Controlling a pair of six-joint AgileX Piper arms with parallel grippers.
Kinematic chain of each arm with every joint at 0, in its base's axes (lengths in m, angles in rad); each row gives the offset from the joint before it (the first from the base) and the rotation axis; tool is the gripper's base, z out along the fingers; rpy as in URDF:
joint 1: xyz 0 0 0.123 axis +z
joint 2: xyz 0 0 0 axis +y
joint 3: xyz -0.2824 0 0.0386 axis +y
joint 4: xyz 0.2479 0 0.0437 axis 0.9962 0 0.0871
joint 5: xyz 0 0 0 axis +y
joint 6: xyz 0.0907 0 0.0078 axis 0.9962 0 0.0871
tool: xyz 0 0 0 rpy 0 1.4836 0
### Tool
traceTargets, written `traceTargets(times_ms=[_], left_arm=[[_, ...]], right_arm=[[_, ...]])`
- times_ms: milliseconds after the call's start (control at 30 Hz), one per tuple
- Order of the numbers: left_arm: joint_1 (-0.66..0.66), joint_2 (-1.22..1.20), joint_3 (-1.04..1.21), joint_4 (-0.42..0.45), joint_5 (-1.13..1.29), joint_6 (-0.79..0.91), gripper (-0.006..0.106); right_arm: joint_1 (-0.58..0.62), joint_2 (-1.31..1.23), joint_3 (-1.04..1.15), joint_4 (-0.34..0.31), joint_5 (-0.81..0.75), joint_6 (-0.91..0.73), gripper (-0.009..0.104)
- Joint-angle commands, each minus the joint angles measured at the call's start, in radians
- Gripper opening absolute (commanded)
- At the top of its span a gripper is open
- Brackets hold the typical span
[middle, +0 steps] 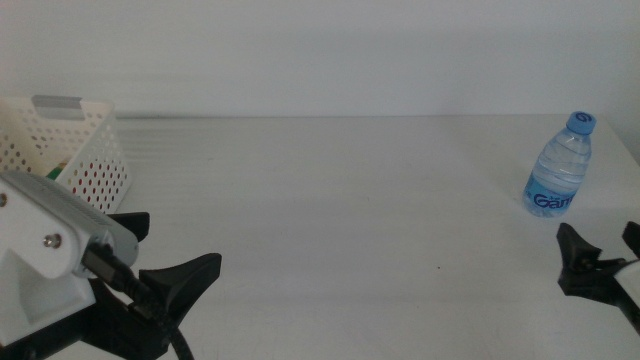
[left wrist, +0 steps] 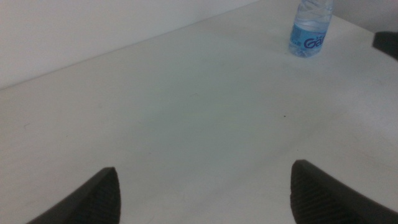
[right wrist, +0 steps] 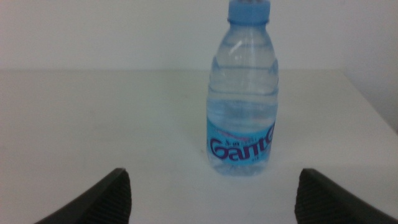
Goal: Use arms to grab the bottles and put them into the dustbin to the left of the table.
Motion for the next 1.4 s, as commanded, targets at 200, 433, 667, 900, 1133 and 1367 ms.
traceTargets(times_ms=[200,433,667,900,1133,1367], left_arm=[[-0.003,-0.003,-0.027,-0.003,-0.073,-0.011,0.09],[-0.003,-0.003,-0.027,-0.003,-0.073,-0.011,0.09],[-0.003,-0.003,-0.027,-0.003,-0.073,-0.011,0.09],[-0.003,-0.003,-0.027,-0.003,-0.073,-0.011,0.09],[-0.003,-0.003,-0.027,-0.003,-0.073,-0.011,0.09],[-0.003,-0.003,-0.027,-0.003,-0.073,-0.011,0.09]], right_arm=[[-0.005,0.155,-0.171,0.007,-0.155,-0.054,0.076],[-0.007,0.19,-0.287,0.051,-0.041,-0.166,0.078],[-0.007,0.241,-0.385,0.128,-0.002,-0.208,0.078],[-0.007,0.29,-0.44,0.154,-0.001,-0.247,0.078],[-0.014,0.325,-0.47,0.183,-0.001,-0.298,0.078],[-0.026,0.353,-0.508,0.186,0.0,-0.296,0.078]])
